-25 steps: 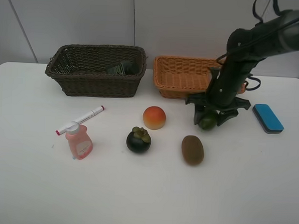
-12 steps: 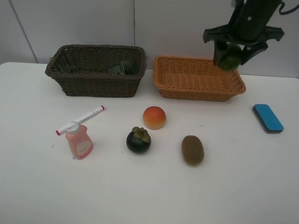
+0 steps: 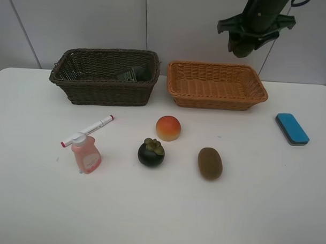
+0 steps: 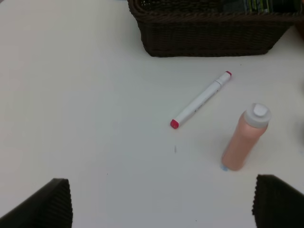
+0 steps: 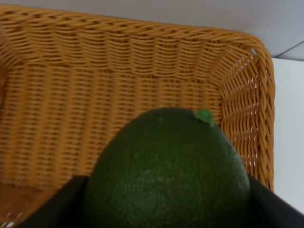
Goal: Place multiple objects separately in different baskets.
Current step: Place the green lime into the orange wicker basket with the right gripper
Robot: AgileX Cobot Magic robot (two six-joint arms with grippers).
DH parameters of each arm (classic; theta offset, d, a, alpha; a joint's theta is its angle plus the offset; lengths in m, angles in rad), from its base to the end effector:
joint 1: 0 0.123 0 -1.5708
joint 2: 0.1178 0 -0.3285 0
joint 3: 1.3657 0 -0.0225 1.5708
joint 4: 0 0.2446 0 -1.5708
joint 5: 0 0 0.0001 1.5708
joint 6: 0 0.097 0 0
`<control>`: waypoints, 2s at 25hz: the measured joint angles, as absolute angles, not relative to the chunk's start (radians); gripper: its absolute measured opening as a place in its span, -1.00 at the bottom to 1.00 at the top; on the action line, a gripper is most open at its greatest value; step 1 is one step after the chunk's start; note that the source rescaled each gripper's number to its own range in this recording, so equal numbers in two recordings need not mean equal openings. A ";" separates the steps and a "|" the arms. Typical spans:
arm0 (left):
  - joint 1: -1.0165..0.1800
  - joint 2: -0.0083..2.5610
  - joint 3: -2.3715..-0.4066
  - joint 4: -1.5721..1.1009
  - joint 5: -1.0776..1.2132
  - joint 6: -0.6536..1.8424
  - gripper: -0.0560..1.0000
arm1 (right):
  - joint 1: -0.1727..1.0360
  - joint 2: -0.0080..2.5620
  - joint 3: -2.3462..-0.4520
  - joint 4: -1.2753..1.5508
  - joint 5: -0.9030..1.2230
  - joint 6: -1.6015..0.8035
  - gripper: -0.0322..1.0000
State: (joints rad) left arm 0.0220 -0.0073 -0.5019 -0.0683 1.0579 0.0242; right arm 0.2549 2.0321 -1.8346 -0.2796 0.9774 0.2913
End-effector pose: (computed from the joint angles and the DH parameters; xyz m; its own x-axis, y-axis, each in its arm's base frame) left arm -0.0499 -0.0069 0.2721 -0.4445 -0.0191 -0.8956 0.0271 0.9990 -0.0348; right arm 0.4611 0.0972 0.3106 -0.8594 -0.0914 -0.5031 -0.0260 0.9904 -0.1355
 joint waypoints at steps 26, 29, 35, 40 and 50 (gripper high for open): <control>0.022 -0.007 -0.502 -0.068 1.058 0.024 0.99 | 0.180 2.262 -1.835 -0.177 0.875 0.315 0.03; 0.022 -0.007 -0.502 -0.068 1.058 0.024 0.99 | 0.180 2.262 -1.835 -0.176 0.880 0.317 0.03; 0.022 -0.007 -0.502 -0.068 1.058 0.024 0.99 | 0.180 2.262 -1.835 -0.178 0.890 0.303 0.66; 0.022 -0.007 -0.502 -0.068 1.058 0.024 0.99 | 0.180 2.262 -1.835 -0.179 0.902 0.297 0.96; 0.022 -0.007 -0.502 -0.068 1.058 0.024 0.99 | 0.180 2.231 -1.835 -0.174 0.927 0.296 0.99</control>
